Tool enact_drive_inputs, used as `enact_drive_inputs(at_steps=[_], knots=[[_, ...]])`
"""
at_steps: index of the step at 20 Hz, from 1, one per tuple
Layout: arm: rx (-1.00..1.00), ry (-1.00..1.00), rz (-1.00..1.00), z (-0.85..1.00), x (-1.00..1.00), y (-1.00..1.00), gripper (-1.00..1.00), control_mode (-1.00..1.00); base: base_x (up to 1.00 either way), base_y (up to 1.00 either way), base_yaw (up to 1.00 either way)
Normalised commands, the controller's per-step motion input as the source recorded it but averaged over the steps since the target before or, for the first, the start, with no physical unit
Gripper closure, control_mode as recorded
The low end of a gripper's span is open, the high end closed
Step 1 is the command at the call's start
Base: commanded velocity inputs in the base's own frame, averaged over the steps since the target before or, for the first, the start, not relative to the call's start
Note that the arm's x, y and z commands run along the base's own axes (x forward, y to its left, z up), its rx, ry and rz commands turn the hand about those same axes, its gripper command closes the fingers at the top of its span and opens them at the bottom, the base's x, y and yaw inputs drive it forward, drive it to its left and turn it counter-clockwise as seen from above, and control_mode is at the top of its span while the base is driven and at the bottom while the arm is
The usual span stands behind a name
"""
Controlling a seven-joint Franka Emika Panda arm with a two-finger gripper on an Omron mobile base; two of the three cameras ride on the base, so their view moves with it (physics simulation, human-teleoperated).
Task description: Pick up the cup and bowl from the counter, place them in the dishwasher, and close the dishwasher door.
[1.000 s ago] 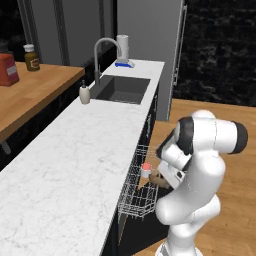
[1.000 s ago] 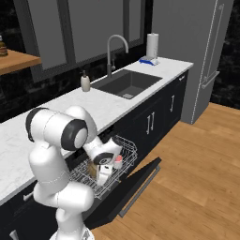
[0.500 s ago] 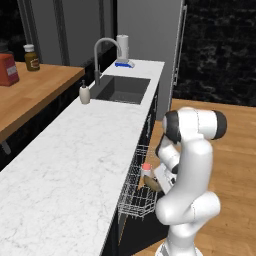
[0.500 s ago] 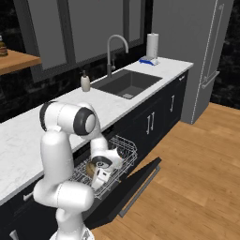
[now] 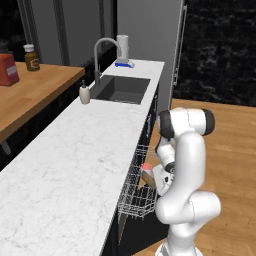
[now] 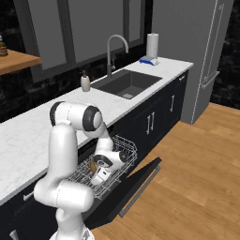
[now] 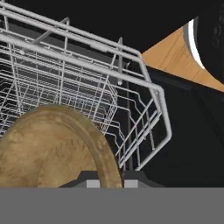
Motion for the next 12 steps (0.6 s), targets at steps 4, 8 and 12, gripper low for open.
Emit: enact_drive_inputs(at_steps=[4, 8, 12], knots=[[0.0, 0.1, -0.13, -0.29, 0.29, 0.06, 1.0, -1.0, 0.0, 0.0, 0.0], [0.0, 0.12, -0.03, -0.33, 0.19, 0.33, 1.0, -1.0, 0.0, 0.0, 0.0], [0.0, 0.12, 0.0, -0.35, 0.3, 0.34, 1.0, -1.0, 0.0, 0.0, 0.0]])
